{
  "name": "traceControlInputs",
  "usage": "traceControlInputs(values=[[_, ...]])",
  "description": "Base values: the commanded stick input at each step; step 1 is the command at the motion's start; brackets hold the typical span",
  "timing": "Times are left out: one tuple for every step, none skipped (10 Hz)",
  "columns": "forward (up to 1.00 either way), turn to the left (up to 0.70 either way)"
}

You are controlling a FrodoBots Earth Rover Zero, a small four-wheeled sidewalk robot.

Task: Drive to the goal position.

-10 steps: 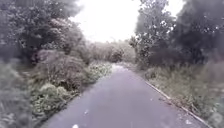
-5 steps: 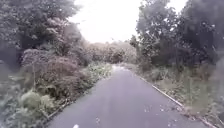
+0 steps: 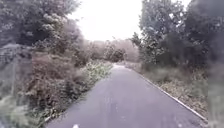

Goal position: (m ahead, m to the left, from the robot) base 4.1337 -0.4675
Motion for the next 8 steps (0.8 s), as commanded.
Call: traceControlInputs(values=[[0.85, 0.01], [0.85, -0.06], [0.85, -0.14], [0.85, -0.29], [0.85, -0.29], [0.85, -0.29], [0.85, -0.24], [0.85, -0.22]])
